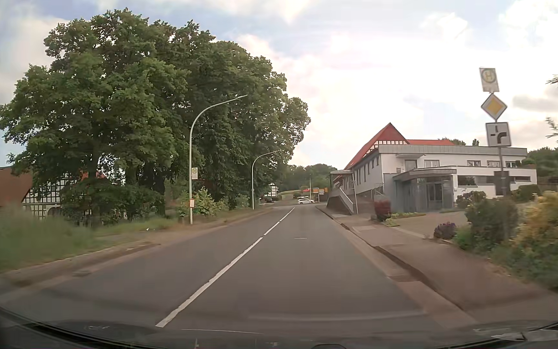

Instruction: Follow the waypoints while adhering to traffic rules and regulations

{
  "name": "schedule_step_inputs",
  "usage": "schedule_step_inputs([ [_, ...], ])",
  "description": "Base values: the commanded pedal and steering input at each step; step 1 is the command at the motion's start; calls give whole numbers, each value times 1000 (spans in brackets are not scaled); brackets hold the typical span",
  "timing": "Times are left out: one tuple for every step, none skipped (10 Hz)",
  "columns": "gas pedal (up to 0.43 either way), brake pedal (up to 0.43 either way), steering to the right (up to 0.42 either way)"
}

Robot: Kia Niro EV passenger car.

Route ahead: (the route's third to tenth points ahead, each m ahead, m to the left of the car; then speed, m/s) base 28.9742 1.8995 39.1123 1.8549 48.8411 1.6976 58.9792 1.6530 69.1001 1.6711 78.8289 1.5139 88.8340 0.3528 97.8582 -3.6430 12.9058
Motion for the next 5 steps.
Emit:
schedule_step_inputs([
  [138, 0, 0],
  [138, 0, -1],
  [138, 0, 0],
  [138, 0, 0],
  [138, 0, 0],
])
